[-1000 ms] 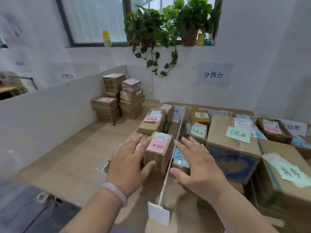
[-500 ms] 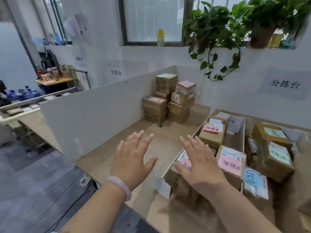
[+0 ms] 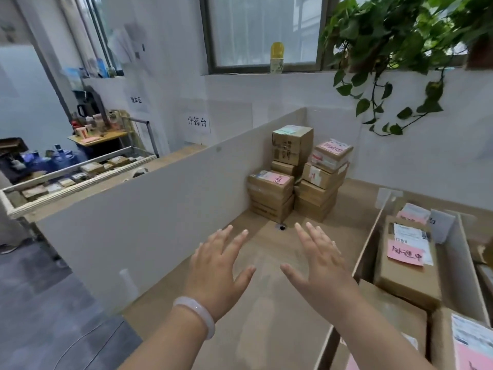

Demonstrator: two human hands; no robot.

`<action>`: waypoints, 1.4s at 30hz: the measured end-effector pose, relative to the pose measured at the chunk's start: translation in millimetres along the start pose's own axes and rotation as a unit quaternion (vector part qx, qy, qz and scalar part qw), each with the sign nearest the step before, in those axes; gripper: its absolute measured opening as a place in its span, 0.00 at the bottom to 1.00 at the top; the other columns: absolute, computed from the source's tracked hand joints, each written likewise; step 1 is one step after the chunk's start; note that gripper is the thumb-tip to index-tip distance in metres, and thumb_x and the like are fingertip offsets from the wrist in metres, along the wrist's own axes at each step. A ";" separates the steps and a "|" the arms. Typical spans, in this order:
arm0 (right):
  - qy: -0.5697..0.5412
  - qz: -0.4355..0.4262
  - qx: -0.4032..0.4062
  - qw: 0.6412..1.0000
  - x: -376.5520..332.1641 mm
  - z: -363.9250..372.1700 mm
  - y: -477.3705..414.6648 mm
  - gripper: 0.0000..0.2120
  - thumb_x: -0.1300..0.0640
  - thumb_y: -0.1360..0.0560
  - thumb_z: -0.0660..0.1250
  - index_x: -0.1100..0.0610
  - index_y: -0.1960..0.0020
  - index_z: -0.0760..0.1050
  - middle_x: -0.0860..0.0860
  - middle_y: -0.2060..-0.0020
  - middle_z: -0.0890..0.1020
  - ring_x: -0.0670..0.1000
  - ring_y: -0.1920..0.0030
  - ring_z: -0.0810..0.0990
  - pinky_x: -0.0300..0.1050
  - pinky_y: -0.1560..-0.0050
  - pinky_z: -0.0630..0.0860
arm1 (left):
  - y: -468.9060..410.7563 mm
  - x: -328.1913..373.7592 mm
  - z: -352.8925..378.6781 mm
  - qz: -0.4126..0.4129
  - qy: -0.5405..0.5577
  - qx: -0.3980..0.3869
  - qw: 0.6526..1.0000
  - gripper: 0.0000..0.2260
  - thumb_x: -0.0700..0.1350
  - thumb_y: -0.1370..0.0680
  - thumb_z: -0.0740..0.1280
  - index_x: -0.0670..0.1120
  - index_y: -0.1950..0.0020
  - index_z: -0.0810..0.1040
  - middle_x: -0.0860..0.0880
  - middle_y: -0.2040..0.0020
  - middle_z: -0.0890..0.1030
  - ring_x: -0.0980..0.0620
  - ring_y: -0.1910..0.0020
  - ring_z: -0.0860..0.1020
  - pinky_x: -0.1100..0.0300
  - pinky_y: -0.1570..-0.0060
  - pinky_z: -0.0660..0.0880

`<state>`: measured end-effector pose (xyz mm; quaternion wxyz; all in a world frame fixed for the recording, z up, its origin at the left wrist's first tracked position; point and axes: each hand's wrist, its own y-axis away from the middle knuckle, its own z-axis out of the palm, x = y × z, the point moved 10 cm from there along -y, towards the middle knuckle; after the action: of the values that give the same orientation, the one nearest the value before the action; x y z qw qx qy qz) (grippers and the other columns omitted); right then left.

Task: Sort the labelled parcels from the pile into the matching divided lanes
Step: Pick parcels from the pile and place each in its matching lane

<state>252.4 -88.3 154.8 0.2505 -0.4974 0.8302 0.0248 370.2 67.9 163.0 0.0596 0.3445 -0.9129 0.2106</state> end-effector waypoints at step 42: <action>-0.129 0.245 0.007 0.961 181.7 148.9 -430.2 0.23 0.48 0.17 0.56 0.44 0.23 0.58 0.42 0.23 0.58 0.44 0.23 0.53 0.46 0.24 0.52 | -351.7 -96.7 319.2 -0.133 0.417 -0.176 0.882 0.32 0.51 0.22 0.67 0.62 0.23 0.53 0.52 0.22 0.52 0.57 0.24 0.53 0.65 0.32 0.56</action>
<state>602.4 -409.7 34.2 0.3458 -0.2697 0.8872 0.1433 684.9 -246.5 -29.4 0.5221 0.3268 -0.7712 0.1607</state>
